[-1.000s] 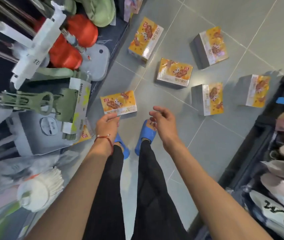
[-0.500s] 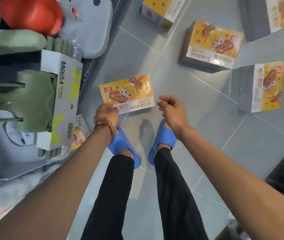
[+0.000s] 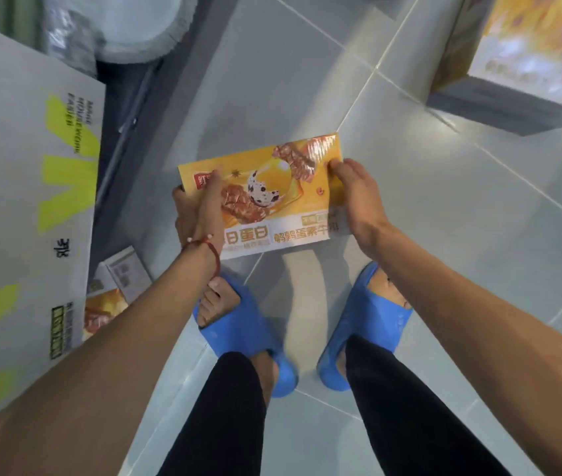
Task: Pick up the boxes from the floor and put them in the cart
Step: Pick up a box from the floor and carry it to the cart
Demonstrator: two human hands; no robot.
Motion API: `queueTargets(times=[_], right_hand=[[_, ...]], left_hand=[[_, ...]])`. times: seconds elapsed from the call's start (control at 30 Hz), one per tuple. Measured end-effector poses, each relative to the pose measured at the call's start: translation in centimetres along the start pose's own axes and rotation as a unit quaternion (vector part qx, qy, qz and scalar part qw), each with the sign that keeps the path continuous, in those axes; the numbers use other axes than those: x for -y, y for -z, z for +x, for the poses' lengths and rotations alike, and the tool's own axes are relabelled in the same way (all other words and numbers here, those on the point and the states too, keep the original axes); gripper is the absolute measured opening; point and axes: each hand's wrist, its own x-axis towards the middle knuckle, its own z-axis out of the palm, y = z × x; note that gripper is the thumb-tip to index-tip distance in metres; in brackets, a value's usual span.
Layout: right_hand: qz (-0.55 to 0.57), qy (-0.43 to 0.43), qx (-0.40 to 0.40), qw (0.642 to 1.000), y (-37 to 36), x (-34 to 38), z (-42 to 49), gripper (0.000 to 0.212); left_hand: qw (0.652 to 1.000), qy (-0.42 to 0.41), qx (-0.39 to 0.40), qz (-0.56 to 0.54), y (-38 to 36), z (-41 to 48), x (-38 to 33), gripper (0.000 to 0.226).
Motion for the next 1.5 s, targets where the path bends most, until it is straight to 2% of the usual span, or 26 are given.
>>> queueTargets(times=[0.13, 0.3, 0.37, 0.5, 0.6, 0.7, 0.87, 1.0, 1.17, 1.3, 1.43, 1.5], right_hand=[[0.020, -0.004, 0.022, 1.000, -0.3, 0.3, 0.0, 0.043], [0.032, -0.058, -0.016, 0.998, 1.1, 1.0, -3.1, 0.045], [0.039, -0.053, -0.027, 0.997, 2.4, 1.6, -5.4, 0.046], [0.050, -0.041, -0.043, 0.997, 5.1, 3.6, -11.0, 0.066], [0.064, -0.045, -0.051, 0.996, 7.1, 5.7, -15.7, 0.079], [0.068, -0.033, -0.067, 0.995, 9.0, 8.0, -21.2, 0.078], [0.054, 0.016, -0.092, 0.994, 12.0, 12.0, -30.8, 0.066], [0.054, 0.042, -0.086, 0.994, 13.4, 14.6, -37.8, 0.064], [0.076, 0.081, -0.085, 0.990, 14.1, 17.1, -45.7, 0.055], [0.115, 0.091, -0.070, 0.987, 14.4, 19.4, -51.2, 0.040], [0.156, 0.113, -0.063, 0.979, 14.7, 21.7, -55.6, 0.051], [0.165, 0.130, -0.052, 0.976, 14.9, 22.5, -57.5, 0.055]], left_hand=[[0.998, 0.009, 0.058, -0.019, 0.8, -0.7, 0.1, 0.067], [0.993, 0.024, 0.112, -0.017, 2.0, -4.4, -0.9, 0.056], [0.992, 0.029, 0.121, -0.023, 2.8, -6.5, -1.7, 0.056], [0.989, 0.034, 0.130, -0.057, 5.0, -11.4, -3.7, 0.052], [0.990, 0.023, 0.125, -0.066, 7.1, -15.5, -5.8, 0.063], [0.980, 0.029, 0.162, -0.108, 9.9, -19.7, -7.8, 0.088], [0.963, 0.031, 0.214, -0.160, 15.9, -26.6, -10.1, 0.087], [0.965, 0.028, 0.200, -0.165, 20.5, -31.6, -11.8, 0.067], [0.969, -0.019, 0.192, -0.155, 26.3, -37.2, -14.0, 0.046], [0.960, -0.057, 0.203, -0.184, 30.7, -40.8, -16.8, 0.047], [0.950, -0.089, 0.220, -0.205, 34.4, -44.2, -18.8, 0.050], [0.947, -0.107, 0.218, -0.213, 35.9, -45.9, -19.3, 0.041]])
